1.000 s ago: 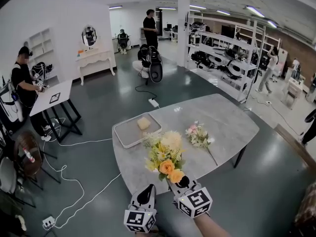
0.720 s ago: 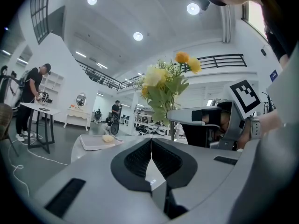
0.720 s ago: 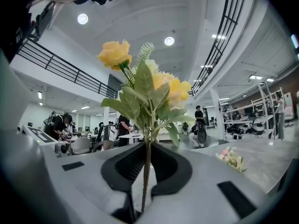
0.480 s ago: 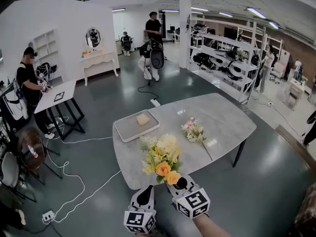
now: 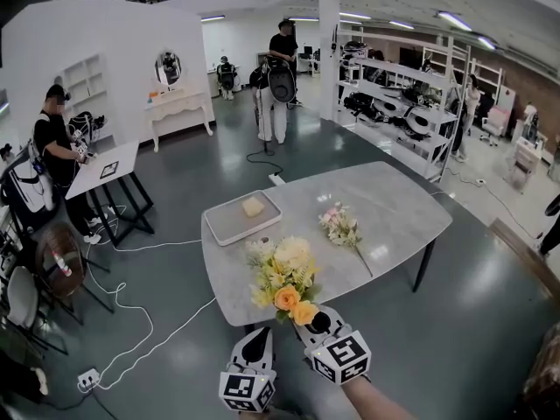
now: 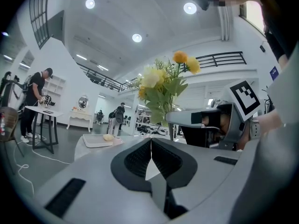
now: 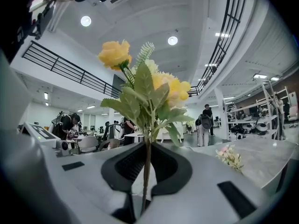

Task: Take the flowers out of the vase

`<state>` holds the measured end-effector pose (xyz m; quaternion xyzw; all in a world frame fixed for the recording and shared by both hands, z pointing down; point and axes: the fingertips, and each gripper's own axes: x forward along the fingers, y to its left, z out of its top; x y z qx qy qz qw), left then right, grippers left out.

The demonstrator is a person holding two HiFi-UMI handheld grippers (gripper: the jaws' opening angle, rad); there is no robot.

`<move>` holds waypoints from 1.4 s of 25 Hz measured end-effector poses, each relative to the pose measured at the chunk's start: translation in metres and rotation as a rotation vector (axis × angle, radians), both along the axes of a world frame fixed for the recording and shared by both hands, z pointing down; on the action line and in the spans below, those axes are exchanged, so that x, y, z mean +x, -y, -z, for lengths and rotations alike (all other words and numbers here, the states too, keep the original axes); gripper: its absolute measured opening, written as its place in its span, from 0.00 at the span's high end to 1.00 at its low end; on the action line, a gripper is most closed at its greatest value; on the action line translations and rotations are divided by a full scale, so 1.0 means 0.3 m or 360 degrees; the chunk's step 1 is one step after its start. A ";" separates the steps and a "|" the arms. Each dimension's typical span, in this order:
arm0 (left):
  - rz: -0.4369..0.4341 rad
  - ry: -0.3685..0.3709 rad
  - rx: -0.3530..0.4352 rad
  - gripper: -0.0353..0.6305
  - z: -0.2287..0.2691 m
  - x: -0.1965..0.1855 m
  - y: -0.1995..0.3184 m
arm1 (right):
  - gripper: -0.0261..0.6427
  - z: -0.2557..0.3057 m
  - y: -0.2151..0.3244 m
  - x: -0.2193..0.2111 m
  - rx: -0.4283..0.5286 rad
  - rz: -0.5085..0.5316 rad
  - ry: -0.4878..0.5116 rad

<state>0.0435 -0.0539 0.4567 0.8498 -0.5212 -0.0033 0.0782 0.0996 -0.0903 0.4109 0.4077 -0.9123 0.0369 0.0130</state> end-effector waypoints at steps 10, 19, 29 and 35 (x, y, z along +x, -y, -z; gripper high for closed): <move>-0.0003 0.0008 0.0025 0.93 0.025 -0.001 -0.019 | 0.89 0.013 -0.030 -0.004 0.0009 0.0015 0.0000; -0.0021 0.0021 0.0045 0.93 0.043 0.007 -0.018 | 0.89 0.008 -0.036 -0.007 -0.0003 0.0012 0.0021; -0.0049 0.0012 0.0053 0.93 0.057 0.041 -0.026 | 0.89 0.013 -0.048 0.007 -0.0005 -0.0001 0.0043; -0.0063 0.0020 0.0050 0.93 0.068 0.076 -0.036 | 0.89 0.027 -0.056 0.045 -0.0002 -0.0016 0.0053</move>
